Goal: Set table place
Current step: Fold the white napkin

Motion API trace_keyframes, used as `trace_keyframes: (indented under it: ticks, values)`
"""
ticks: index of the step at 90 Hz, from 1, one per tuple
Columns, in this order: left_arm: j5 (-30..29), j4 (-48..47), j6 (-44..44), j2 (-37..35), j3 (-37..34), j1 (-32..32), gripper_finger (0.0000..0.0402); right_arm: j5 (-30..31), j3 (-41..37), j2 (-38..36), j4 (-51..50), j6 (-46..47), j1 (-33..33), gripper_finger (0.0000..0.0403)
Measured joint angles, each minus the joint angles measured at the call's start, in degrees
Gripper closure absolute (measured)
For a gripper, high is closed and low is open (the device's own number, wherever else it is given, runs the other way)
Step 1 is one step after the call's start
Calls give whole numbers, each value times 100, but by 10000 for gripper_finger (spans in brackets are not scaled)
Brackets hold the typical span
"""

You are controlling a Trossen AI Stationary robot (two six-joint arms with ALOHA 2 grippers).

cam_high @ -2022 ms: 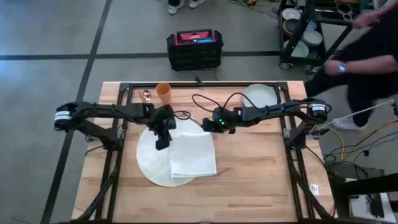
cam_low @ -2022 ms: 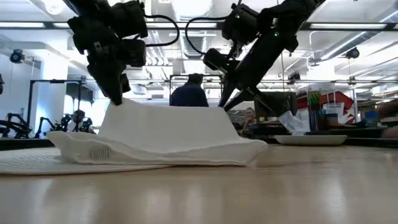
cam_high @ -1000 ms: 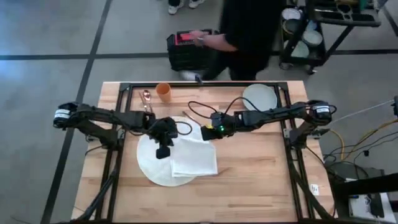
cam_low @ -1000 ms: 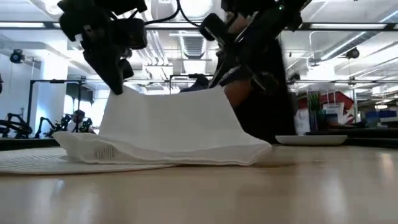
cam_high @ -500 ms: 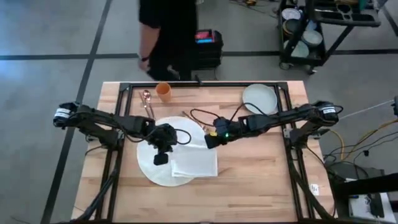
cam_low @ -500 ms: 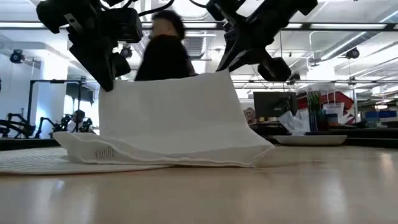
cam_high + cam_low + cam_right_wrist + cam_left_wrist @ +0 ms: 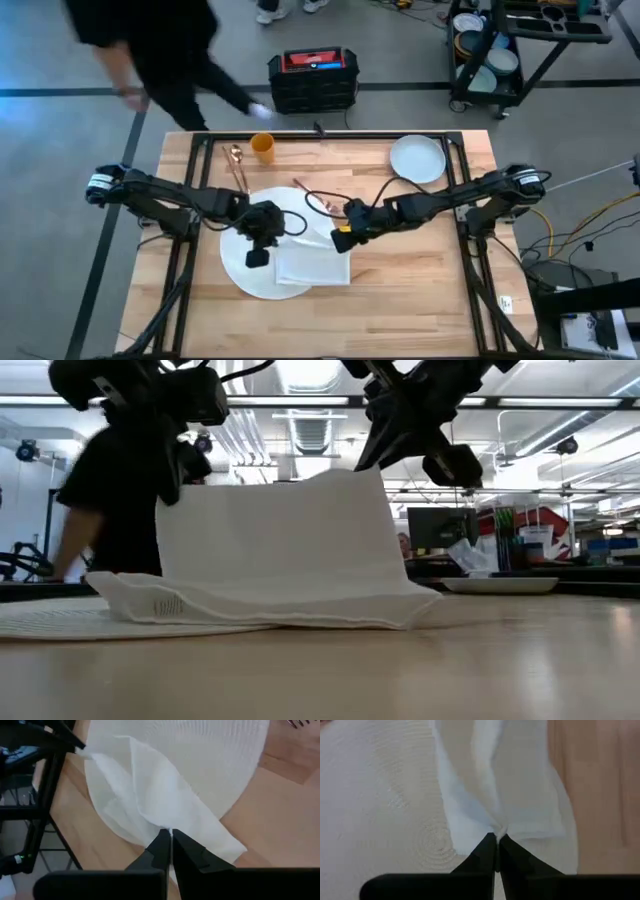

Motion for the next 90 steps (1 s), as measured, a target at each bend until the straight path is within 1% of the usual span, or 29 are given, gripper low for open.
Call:
trace_keyframes:
  ticks: [21,49,74,90]
  values:
    - [8,205,-183,2,-2,-263,402,-61,0,2,-64,-89,68,403]
    - [8,300,-566,2,-2,-507,402,-61,-2,2,-60,53,365,403]
    - [8,298,-569,2,-23,-688,402,-13,-2,4,-56,537,705,403]
    - [8,413,-581,2,-229,-795,402,2,-2,44,-27,829,880,403]
